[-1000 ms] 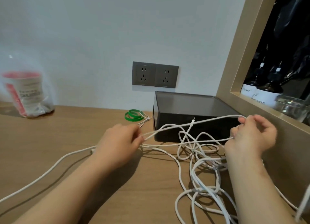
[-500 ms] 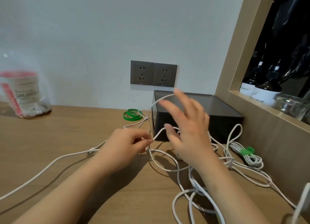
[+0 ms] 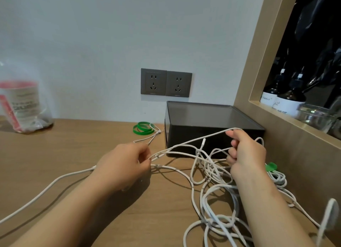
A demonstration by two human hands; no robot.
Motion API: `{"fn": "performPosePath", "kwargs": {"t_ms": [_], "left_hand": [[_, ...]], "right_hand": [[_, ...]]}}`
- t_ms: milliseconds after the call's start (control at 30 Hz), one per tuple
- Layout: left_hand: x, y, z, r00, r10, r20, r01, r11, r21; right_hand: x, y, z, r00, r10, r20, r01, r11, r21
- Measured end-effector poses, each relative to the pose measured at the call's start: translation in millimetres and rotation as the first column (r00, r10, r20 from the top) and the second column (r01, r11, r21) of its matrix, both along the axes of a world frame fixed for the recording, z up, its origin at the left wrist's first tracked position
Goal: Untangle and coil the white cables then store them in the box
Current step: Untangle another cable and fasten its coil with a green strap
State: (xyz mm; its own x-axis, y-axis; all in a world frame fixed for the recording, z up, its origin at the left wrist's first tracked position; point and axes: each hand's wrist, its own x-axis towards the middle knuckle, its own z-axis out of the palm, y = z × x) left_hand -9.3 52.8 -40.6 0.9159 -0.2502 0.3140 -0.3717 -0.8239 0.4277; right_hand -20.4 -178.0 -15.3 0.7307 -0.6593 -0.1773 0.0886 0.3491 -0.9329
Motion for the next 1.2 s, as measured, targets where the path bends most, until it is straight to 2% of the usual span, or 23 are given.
{"fn": "performPosePath", "kwargs": {"t_ms": [67,133,200,267,333,367,433,467,500,533,567,600,633,667,700,767,833,900,967,1000,1067,1133,1200], "left_hand": [[-0.2,1.6,-2.3,1.000,0.016,0.000,-0.016,0.987,0.159],[0.2,4.3,-2.5,1.000,0.017,-0.010,-0.016,0.988,0.152],[1.2,6.4,0.5,1.000,-0.009,-0.004,0.009,1.000,-0.012],[0.1,6.0,3.7,0.999,-0.050,0.012,0.051,0.988,-0.144],[-1.4,4.0,4.4,0.998,-0.061,0.011,0.062,0.984,-0.169],[-1.6,3.1,3.7,0.999,-0.049,0.018,0.051,0.987,-0.149],[0.0,1.4,1.9,0.999,-0.010,0.053,0.013,0.998,-0.057],[0.5,0.3,1.6,0.996,0.000,0.085,0.001,1.000,-0.009],[0.0,-1.0,1.5,0.993,0.000,0.114,-0.003,1.000,0.025],[-0.4,-2.3,1.3,0.991,-0.013,0.130,0.008,0.999,0.043],[-1.1,-3.7,1.4,0.991,-0.036,0.129,0.031,0.999,0.040],[-2.0,-4.5,1.0,0.992,-0.059,0.116,0.057,0.998,0.014],[-2.6,-4.8,0.9,0.993,-0.072,0.094,0.076,0.996,-0.046],[-3.0,-4.2,1.8,0.996,-0.073,0.055,0.080,0.986,-0.148],[-3.6,-3.4,3.7,0.997,-0.076,-0.004,0.072,0.957,-0.282],[-6.7,-3.3,9.1,0.981,-0.146,-0.127,0.044,0.809,-0.587],[-10.1,-5.3,14.8,0.953,-0.237,-0.191,-0.013,0.596,-0.803],[-8.4,-4.2,19.7,0.943,-0.258,-0.211,-0.108,0.364,-0.925],[-4.2,1.7,23.9,0.939,-0.258,-0.225,-0.206,0.100,-0.973],[-2.6,4.1,25.6,0.940,-0.260,-0.223,-0.229,0.005,-0.973],[-2.5,3.8,27.2,0.936,-0.281,-0.211,-0.240,-0.069,-0.968],[-3.9,-0.9,26.5,0.932,-0.299,-0.206,-0.238,-0.073,-0.969],[-2.8,-1.7,25.9,0.946,-0.256,-0.199,-0.227,-0.085,-0.970]], "right_hand": [[-0.7,-2.2,-0.6,0.999,-0.041,0.012,0.040,0.991,0.125],[-2.2,-3.5,1.7,0.998,-0.053,0.016,0.050,0.989,0.138],[-3.3,-1.3,5.3,1.000,-0.022,-0.007,0.022,0.999,-0.030],[-3.5,3.1,6.2,0.999,-0.043,-0.027,0.029,0.926,-0.377],[-7.0,6.1,4.3,0.990,-0.142,0.021,0.114,0.691,-0.714],[-10.2,7.0,4.4,0.977,-0.192,0.096,0.190,0.568,-0.801],[-15.9,10.6,6.4,0.893,-0.209,0.399,0.450,0.362,-0.816],[-18.7,15.6,8.0,0.821,-0.142,0.553,0.569,0.291,-0.769],[-19.0,21.3,6.6,0.769,-0.016,0.639,0.624,0.236,-0.745],[-19.6,30.3,5.0,0.768,0.154,0.622,0.598,0.176,-0.782],[-18.1,40.0,1.9,0.808,0.312,0.499,0.502,0.076,-0.861],[-15.2,49.2,-2.1,0.857,0.415,0.305,0.366,-0.073,-0.928],[-11.7,55.3,-8.0,0.886,0.449,0.114,0.232,-0.218,-0.948],[-7.7,57.5,-13.9,0.900,0.437,-0.019,0.133,-0.313,-0.940],[-4.6,55.9,-16.5,0.903,0.423,-0.078,0.080,-0.344,-0.936],[-3.2,48.6,-15.2,0.912,0.408,-0.037,0.078,-0.262,-0.962],[-7.5,41.5,-5.8,0.895,0.434,-0.104,-0.054,-0.125,-0.991],[-12.1,35.8,1.2,0.850,0.495,-0.179,-0.195,-0.019,-0.981],[-14.0,29.3,3.4,0.879,0.457,-0.134,-0.186,0.071,-0.980],[-12.9,24.7,2.5,0.916,0.392,-0.088,-0.150,0.130,-0.980],[-10.2,16.4,0.5,0.979,0.201,-0.042,-0.088,0.224,-0.971],[-7.0,10.7,-2.8,0.998,0.016,-0.056,-0.058,0.251,-0.966],[-3.5,3.8,-6.6,0.994,-0.097,-0.048,-0.021,0.259,-0.966]]}}
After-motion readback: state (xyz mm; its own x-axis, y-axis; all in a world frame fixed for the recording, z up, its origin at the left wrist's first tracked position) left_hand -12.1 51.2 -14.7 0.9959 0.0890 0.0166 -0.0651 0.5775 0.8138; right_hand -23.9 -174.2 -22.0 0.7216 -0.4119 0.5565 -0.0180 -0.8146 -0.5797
